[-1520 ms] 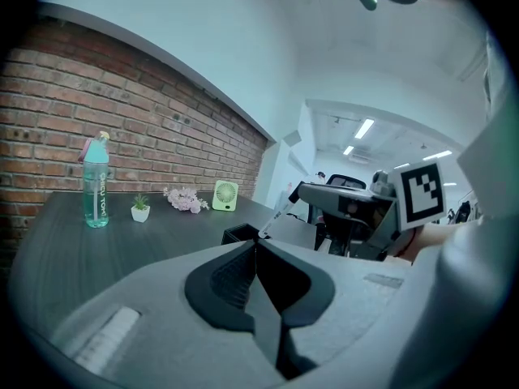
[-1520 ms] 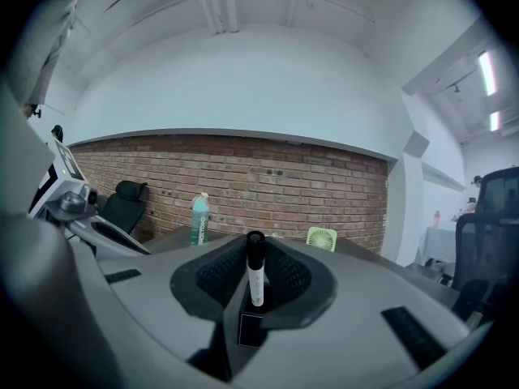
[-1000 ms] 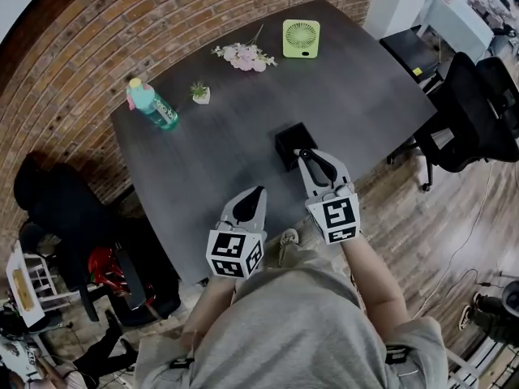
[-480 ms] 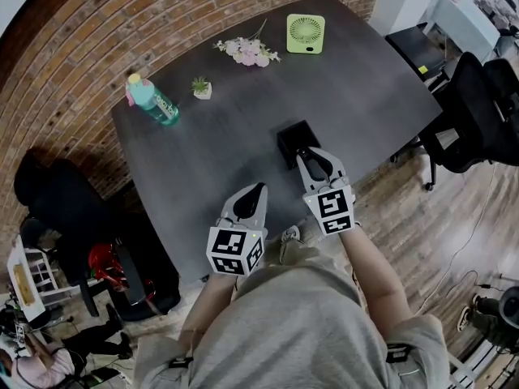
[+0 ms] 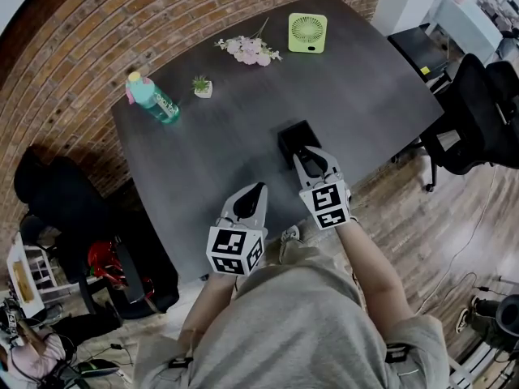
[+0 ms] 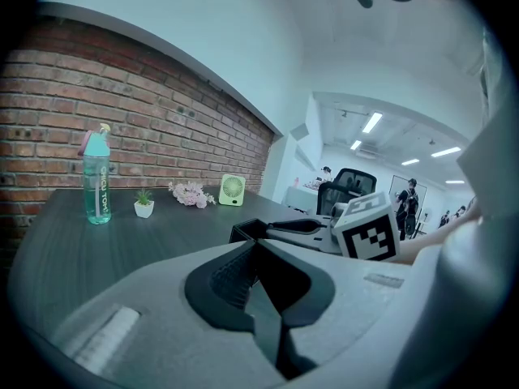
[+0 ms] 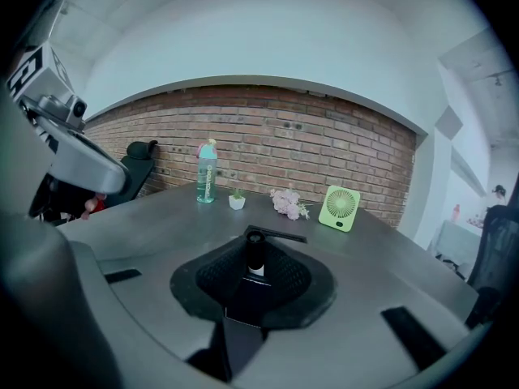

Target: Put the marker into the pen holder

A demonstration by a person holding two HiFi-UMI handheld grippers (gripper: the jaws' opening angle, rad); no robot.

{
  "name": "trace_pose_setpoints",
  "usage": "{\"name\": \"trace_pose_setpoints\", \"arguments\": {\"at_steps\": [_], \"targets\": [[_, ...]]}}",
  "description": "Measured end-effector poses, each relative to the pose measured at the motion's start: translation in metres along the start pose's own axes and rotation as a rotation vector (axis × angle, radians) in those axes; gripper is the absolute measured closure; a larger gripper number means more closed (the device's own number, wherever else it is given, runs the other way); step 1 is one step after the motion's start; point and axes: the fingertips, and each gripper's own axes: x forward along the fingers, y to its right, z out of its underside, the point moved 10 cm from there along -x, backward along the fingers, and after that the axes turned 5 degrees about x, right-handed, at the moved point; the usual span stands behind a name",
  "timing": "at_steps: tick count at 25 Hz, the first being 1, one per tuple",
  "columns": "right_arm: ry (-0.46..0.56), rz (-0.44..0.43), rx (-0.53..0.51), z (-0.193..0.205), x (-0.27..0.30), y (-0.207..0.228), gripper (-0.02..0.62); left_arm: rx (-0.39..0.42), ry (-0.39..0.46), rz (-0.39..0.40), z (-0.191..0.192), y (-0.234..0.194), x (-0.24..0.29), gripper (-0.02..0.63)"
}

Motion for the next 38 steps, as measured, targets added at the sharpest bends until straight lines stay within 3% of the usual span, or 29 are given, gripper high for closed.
{"name": "trace_pose_setpoints", "arguments": {"at_steps": [23, 38], "targets": [[-0.013, -0.021, -0.05, 0.008, -0.002, -0.01, 0.523, -0.001, 0.011, -0.012, 0.003, 0.008, -0.011, 0.588], [-0.024, -0.009, -0.027, 0.008, 0.0, -0.015, 0.522, 0.006, 0.022, -0.008, 0.004, 0.011, -0.025, 0.588]]}}
